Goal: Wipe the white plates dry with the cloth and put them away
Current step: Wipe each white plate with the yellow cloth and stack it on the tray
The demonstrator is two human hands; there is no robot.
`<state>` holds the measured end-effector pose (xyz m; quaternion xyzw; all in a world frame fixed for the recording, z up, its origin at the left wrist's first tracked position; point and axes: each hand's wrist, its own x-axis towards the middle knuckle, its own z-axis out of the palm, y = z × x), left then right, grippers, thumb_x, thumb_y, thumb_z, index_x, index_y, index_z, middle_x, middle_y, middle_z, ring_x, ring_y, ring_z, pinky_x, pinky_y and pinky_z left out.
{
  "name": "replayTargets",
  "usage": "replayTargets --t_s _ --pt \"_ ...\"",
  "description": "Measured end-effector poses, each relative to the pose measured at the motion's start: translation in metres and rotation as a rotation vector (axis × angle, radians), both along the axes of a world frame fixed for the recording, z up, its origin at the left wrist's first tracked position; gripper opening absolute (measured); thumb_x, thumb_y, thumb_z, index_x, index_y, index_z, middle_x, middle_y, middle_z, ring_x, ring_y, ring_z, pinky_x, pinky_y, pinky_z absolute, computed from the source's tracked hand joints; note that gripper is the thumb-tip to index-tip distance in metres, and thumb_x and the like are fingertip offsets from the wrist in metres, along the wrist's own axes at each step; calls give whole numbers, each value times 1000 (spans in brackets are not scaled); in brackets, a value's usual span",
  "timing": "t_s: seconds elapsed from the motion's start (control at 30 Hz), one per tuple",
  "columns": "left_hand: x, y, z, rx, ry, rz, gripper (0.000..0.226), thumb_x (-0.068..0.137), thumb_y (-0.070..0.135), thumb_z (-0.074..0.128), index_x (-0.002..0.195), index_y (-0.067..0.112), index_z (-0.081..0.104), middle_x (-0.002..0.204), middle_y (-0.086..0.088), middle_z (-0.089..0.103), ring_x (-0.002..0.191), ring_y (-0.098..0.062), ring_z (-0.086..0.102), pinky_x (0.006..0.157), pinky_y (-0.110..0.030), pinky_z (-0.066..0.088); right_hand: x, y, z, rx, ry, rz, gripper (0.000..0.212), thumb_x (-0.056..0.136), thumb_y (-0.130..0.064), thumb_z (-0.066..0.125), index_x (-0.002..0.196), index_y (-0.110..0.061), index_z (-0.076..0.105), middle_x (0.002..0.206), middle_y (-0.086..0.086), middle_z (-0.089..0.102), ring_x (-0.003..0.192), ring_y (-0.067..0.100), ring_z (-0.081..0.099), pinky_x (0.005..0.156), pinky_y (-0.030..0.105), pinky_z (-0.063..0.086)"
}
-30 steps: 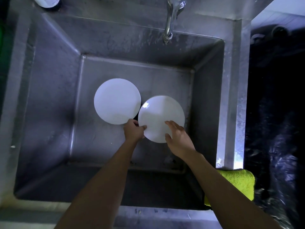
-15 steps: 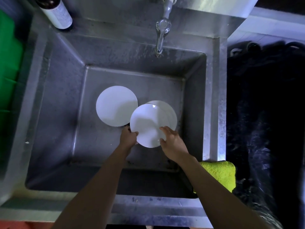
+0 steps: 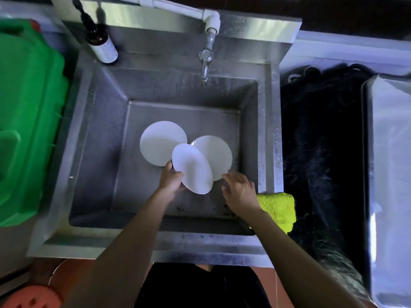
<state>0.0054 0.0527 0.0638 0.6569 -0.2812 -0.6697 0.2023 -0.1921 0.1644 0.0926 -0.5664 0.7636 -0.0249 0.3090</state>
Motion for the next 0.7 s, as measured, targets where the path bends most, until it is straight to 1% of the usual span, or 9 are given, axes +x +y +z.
replayTargets --t_s 0.07,0.17,0.27,0.33,0.4,0.5,0.6,0.63,0.7 --pt "1 6 12 12 21 30 57 88 -5 47 135 27 55 126 2 63 109 -26 63 53 -32 59 -1 13 10 -41 34 -25 44 96 -25 57 139 -24 55 150 -1 48 142 24 36 109 44 31" --pt "0 12 24 16 40 17 59 88 -5 48 134 31 54 129 4 60 111 -28 62 54 -36 60 -2 33 22 -87 103 -66 41 96 -25 60 137 -20 59 150 5 50 144 29 37 111 50 30" --pt "-3 16 30 21 73 -4 60 86 -5 51 127 38 56 124 12 61 110 -25 63 55 -38 60 -3 55 26 -121 192 -103 43 95 -28 65 135 -16 62 150 10 51 142 33 42 111 54 34" --pt "-6 18 31 28 82 -20 60 86 -6 54 122 42 58 120 16 61 107 -19 62 53 -36 59 -3 69 28 -108 253 -149 46 94 -31 65 138 -17 60 153 9 48 144 34 40 112 55 32" --pt "-8 22 33 37 89 -54 60 88 -5 55 124 43 58 121 18 60 106 -16 61 52 -35 58 -4 81 28 -67 304 -196 49 93 -31 64 140 -19 57 157 8 43 146 33 36 113 57 29" --pt "-13 29 37 34 96 -101 64 89 -5 54 134 41 56 122 20 60 104 -12 60 54 -37 60 -9 93 26 -7 367 -232 49 94 -34 63 141 -20 54 161 6 37 149 34 30 112 60 27" --pt "-17 32 46 28 96 -134 62 90 -6 53 134 37 57 119 20 60 104 -13 60 54 -36 60 -10 99 20 19 384 -253 53 95 -39 61 144 -23 50 163 4 32 151 33 24 113 61 27" --pt "-20 33 48 29 99 -139 60 90 -6 53 132 36 57 119 19 61 105 -15 60 55 -36 60 -10 100 18 26 379 -254 56 94 -42 61 146 -24 48 165 4 28 153 34 19 115 63 25" --pt "-25 34 53 30 102 -147 57 91 -6 53 128 37 58 120 17 61 109 -19 61 57 -38 61 -12 101 12 66 376 -253 66 92 -52 59 151 -28 40 168 4 17 155 38 5 115 72 11"
